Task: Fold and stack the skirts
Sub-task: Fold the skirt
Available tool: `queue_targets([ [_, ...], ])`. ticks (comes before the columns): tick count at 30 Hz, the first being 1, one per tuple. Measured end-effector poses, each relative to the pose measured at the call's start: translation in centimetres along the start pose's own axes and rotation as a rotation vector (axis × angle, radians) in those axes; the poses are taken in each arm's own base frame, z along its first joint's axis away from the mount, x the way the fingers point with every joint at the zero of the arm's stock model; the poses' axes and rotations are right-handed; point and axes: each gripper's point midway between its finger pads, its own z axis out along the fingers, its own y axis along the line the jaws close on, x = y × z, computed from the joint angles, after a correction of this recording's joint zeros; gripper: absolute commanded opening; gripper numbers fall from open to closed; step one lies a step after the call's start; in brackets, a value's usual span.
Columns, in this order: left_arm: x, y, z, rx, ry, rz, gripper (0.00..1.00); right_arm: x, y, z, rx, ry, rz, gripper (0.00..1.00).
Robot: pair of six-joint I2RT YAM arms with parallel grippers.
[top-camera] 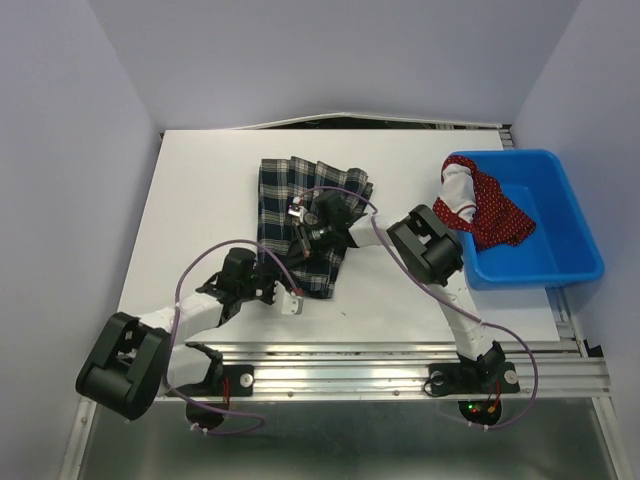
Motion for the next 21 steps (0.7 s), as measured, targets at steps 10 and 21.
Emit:
queue_targets([
  [10,0.2,0.2,-0.2,0.067,0.047,-0.173,0.0,-0.2,0.1,-0.7,0.004,-0.014,-0.009,0.39],
  [21,-2.5,0.5,-4.3,0.154,0.026,-0.192,0.0,-9.6,-0.4,-7.8,0.201,-0.194,-0.19,0.67],
])
